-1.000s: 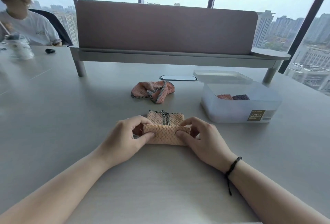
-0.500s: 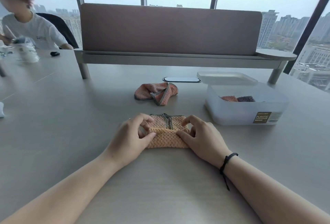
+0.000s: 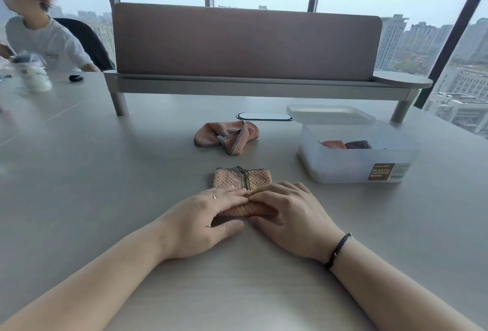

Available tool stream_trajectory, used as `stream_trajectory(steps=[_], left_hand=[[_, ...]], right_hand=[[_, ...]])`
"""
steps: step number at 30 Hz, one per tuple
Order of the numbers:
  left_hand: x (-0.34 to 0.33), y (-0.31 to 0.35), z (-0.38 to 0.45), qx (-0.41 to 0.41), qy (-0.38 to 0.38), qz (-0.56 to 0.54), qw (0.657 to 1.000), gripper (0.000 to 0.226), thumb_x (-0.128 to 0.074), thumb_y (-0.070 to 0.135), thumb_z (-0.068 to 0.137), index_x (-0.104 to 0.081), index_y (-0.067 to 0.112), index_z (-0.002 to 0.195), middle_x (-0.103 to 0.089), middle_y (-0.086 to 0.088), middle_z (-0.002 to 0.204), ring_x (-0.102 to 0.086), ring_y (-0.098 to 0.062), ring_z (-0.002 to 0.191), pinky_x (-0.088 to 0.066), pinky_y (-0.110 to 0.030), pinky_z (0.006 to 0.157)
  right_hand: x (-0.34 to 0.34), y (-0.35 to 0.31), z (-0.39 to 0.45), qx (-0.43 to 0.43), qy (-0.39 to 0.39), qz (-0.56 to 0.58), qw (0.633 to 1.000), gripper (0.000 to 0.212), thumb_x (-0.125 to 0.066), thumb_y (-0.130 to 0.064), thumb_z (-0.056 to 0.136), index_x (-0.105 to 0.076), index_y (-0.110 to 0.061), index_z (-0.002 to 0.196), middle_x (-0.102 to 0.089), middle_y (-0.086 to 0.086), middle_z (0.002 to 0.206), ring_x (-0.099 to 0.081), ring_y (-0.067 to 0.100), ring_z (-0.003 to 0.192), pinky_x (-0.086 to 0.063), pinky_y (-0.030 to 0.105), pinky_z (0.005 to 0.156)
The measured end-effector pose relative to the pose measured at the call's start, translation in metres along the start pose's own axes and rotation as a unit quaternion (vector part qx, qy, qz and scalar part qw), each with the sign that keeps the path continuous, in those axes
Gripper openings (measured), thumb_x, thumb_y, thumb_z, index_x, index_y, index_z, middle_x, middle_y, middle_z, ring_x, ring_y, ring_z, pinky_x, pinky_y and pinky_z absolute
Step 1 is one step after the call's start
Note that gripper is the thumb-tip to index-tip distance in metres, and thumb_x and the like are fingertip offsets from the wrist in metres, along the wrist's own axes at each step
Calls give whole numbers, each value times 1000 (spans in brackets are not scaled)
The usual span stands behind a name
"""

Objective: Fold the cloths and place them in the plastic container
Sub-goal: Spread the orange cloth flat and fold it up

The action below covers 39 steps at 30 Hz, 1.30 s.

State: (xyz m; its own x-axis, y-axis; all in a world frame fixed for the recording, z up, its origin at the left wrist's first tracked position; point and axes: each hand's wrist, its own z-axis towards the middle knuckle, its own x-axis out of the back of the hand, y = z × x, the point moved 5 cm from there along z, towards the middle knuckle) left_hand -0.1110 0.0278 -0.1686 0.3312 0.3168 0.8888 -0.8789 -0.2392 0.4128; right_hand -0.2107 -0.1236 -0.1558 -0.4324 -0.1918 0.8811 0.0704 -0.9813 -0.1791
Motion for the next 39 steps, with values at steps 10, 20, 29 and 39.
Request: stream_trajectory(steps=[10, 20, 29, 39], left_hand=[[7, -6, -4, 34, 75, -48, 995, 50, -71, 35, 88, -54, 39, 135, -56, 26, 134, -48, 13, 124, -34, -7, 104], [25, -20, -6, 99, 225, -108, 963, 15, -76, 22, 86, -71, 28, 99, -72, 18, 87, -65, 5, 83, -42, -6, 70], [21, -37, 13, 178, 237, -67, 953, 17, -69, 44, 87, -66, 31, 98, -62, 12, 69, -57, -1, 66, -36, -12, 57], [20, -42, 10, 239, 226, 32, 944, 36, -59, 58, 88, -67, 32, 112, -69, 3, 106, -62, -23, 108, -50, -35, 90]], right_hand=[[0, 8, 2, -31, 7, -24, 999, 41, -42, -60, 92, -68, -32, 107, -72, -15, 104, -64, 15, 97, -47, 34, 84], [12, 23, -3, -141, 44, 192, 970, 28, -82, -44, 71, -72, -35, 95, -70, -13, 82, -60, -2, 76, -39, 8, 66], [-2, 38, 19, -232, 52, 191, 952, 13, -73, -43, 83, -67, -32, 82, -64, -8, 60, -56, 0, 56, -38, 16, 55], [-11, 36, 26, -229, -28, 86, 969, 27, -60, -50, 88, -71, -34, 106, -64, -14, 81, -64, 16, 90, -44, 26, 72]])
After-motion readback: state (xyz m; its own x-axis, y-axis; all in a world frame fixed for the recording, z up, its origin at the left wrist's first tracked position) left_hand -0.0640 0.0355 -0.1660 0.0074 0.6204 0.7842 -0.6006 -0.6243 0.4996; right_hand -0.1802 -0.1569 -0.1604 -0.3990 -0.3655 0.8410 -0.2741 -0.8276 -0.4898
